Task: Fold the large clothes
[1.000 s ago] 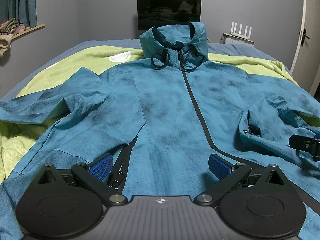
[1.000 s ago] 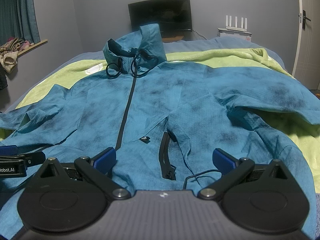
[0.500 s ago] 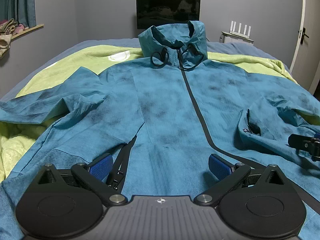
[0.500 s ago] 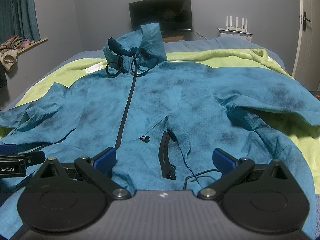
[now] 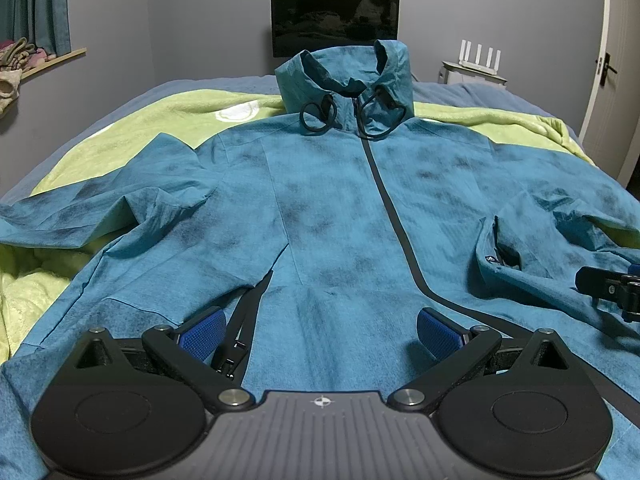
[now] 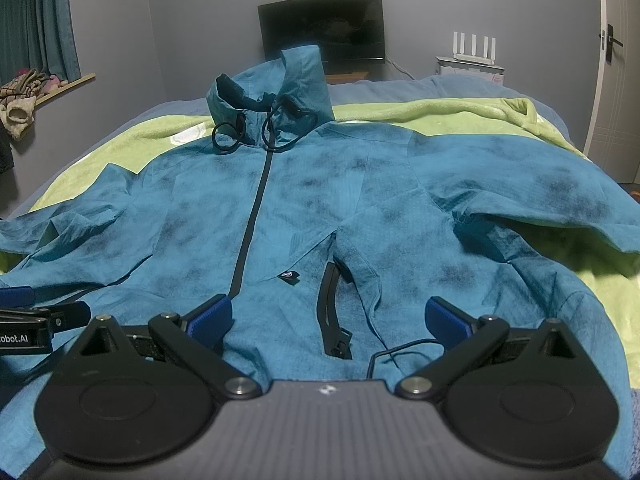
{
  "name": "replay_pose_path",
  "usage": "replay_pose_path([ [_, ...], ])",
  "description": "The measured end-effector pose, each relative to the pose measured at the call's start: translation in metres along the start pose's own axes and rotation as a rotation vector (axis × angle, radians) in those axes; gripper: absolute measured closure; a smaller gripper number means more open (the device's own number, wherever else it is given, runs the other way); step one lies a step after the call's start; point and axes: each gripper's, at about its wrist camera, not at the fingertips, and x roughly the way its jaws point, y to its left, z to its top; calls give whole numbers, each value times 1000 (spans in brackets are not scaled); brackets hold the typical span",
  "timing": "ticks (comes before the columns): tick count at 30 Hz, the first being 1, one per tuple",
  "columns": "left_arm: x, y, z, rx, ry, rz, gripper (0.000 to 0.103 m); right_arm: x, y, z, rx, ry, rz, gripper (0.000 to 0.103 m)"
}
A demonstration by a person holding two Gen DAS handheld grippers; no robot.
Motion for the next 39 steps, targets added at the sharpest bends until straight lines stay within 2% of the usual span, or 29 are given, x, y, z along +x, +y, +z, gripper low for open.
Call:
replay_pose_path([
  [29,0,-3,-1,6,5,1,0,-1,2,-4,4,-9,0,0],
  [34,0,-3,-1,-2,-5,9,0,-11,-2,-4,29,-59,15,0],
  [39,-13,1,11,-29,-39,1,0,-40,-6,18,27,-174,49,0],
])
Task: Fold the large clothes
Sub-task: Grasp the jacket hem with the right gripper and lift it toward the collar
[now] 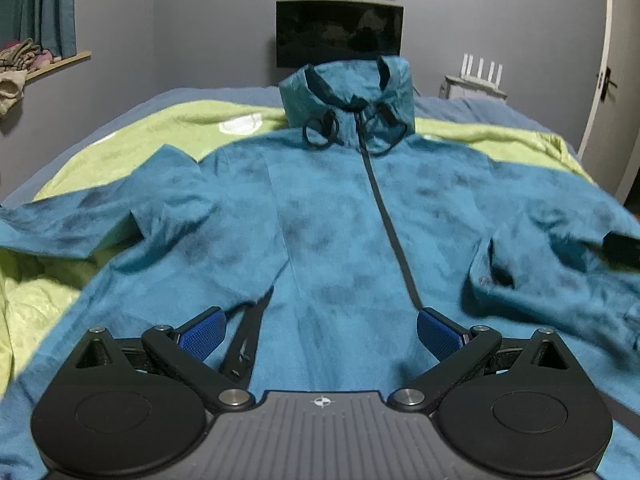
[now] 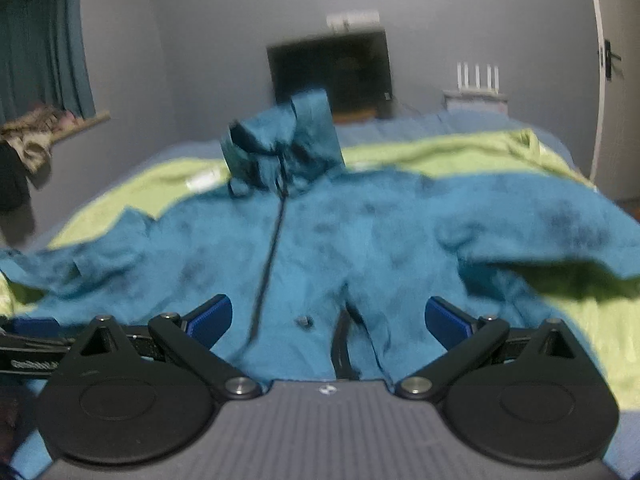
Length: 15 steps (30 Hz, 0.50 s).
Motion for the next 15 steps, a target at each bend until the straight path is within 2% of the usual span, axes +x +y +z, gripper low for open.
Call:
replay_pose_path([
  [6,-27,4,50,135,-102,55,0,-26,-18,57,-80,-162,-65,0],
  [10,-29,9,77,201,-159,103,0,-24,-55,79,-163,-329,-232,0],
  [11,-25,12,81,193,-154,100,0,-20,-67,83,-165,-336,-266,0],
  [12,-19,16,84,173,-137,92,0,-12,-86,90,-153,-302,-292,0],
  [15,4,30,86,63,-71,19,0,14,-151,106,-26,-142,-305,0],
])
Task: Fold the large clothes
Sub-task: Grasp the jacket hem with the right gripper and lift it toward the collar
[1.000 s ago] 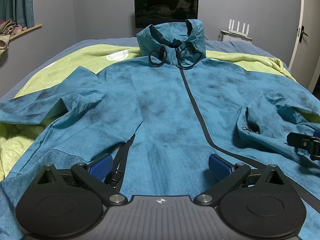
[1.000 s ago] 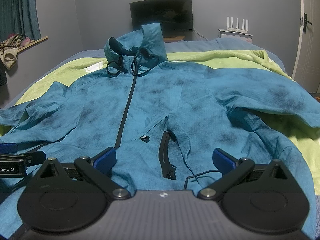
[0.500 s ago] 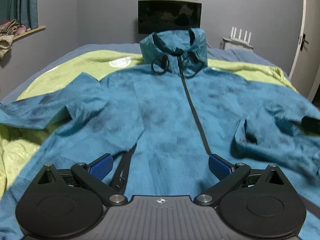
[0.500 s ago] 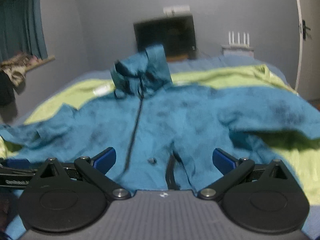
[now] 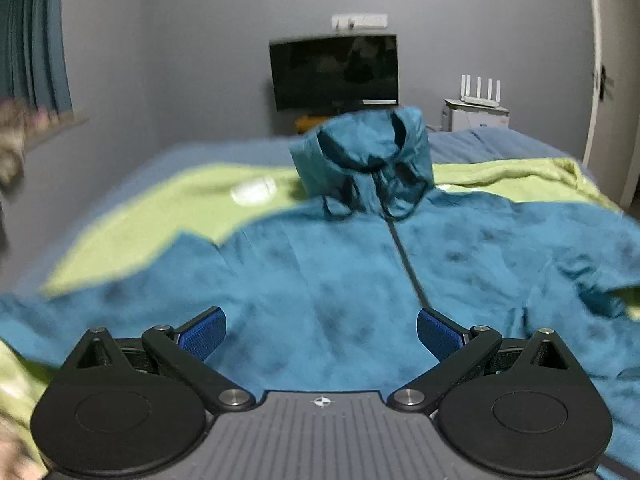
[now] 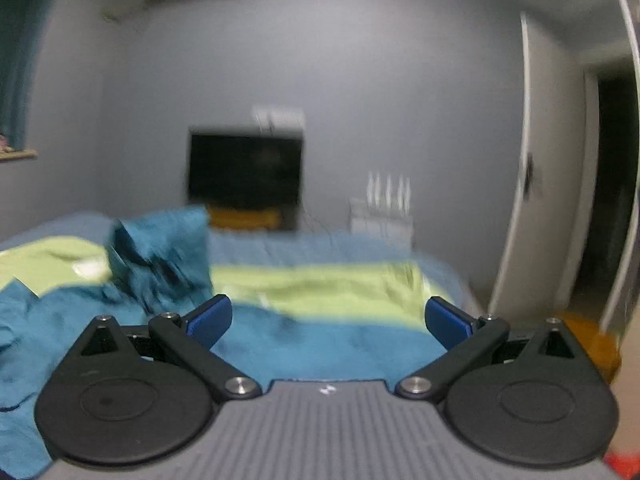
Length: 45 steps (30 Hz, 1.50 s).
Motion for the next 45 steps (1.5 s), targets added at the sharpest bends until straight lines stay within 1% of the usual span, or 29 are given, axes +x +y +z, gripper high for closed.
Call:
replay_pose_path([
  [1,10,6,-4,-47,20,-21,0,15,-20,0,48,50,-11,0],
  [2,19,11,-9,-94,42,-24,0,30,-39,-2,95,90,-26,0],
  [4,38,19,-19,-135,80,-1,0,59,-88,-15,224,163,-65,0],
  [6,51,24,-30,-148,113,37,1,81,-136,-33,380,197,-99,0],
  [8,59,29,-40,-173,136,42,1,96,-177,-51,488,219,-148,0],
  [9,62,30,-45,-181,138,42,1,104,-200,-60,545,244,-200,0],
  [11,65,28,-52,-166,157,58,1,114,-229,-82,615,264,-254,1],
  [12,69,24,-51,-146,169,67,1,119,-247,-90,664,267,-277,5],
  [13,72,19,-52,-127,178,72,1,122,-258,-97,705,267,-293,6],
  [15,78,12,-52,-97,190,72,2,129,-281,-114,805,269,-314,18],
  [17,84,5,-52,-74,203,70,3,145,-285,-133,873,274,-326,26],
  [18,85,2,-53,-66,208,72,3,152,-289,-138,902,266,-325,26],
  [20,89,-2,-53,-58,219,78,3,156,-297,-146,945,221,-311,26],
  [22,90,-2,-54,-61,226,80,3,155,-304,-149,977,159,-298,29],
  [23,90,-2,-54,-65,230,80,3,156,-307,-150,987,136,-299,32],
  [24,91,-1,-54,-68,232,79,3,158,-311,-149,996,114,-302,38],
  [25,92,-1,-53,-71,234,78,3,157,-313,-149,1003,95,-305,39],
  [26,92,-1,-53,-72,235,79,3,159,-316,-149,1004,77,-302,41],
  [28,92,0,-54,-69,233,77,4,155,-319,-151,1012,62,-306,50],
  [29,92,0,-54,-67,232,75,6,155,-321,-151,1016,54,-320,66],
  [30,93,0,-54,-66,231,72,6,151,-321,-149,1016,35,-325,90],
  [31,93,-1,-54,-64,231,69,7,148,-320,-144,1011,13,-316,97],
  [32,93,-2,-54,-62,230,67,7,146,-319,-137,997,-8,-309,97],
  [34,93,-3,-54,-57,229,66,7,141,-308,-115,926,-45,-303,97],
  [36,93,-4,-54,-54,227,61,7,133,-288,-84,818,-97,-276,98],
  [38,93,-5,-54,-53,227,58,8,128,-265,-52,704,-150,-226,99],
  [40,93,-5,-54,-54,225,55,8,121,-226,-14,560,-203,-147,99],
  [42,92,-4,-54,-57,218,50,8,114,-179,19,422,-255,-52,99],
  [45,89,-4,-54,-64,207,43,8,107,-105,53,256,-300,92,99],
])
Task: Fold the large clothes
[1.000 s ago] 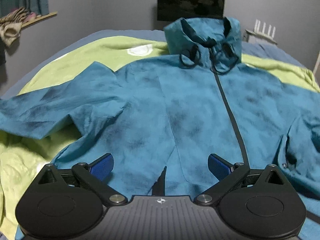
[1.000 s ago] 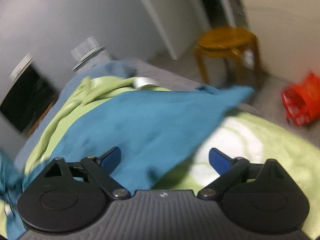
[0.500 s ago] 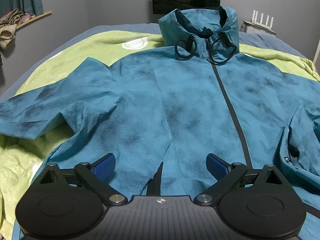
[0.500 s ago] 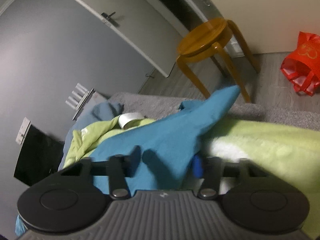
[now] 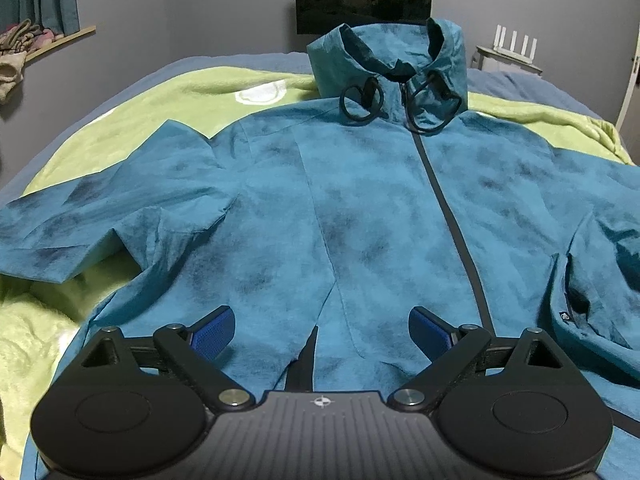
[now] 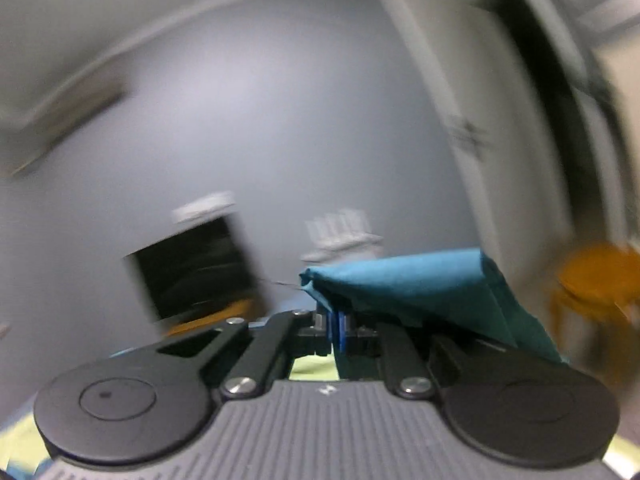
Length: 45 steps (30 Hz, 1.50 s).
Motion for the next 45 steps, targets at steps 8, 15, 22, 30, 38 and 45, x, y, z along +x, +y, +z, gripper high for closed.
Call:
replay_pose_path([
  [8,-4,7,-3,-19,-20,-18,8,1,210,-50,-259,110,439,99],
  [15,-8,15,-5,-48,-34,-46,7,-6,290,-191,-326,552,566,96],
  [22,-28,2,12,3,-121,-129,4,-33,216,-198,-129,619,444,46],
  [30,-17,-96,63,265,-133,-299,3,-34,108,-184,130,574,87,39],
  [38,60,-168,22,599,97,-111,51,-27,95,-205,161,612,68,39],
  [45,44,-82,55,267,21,-152,93,-24,107,-203,148,612,101,39],
])
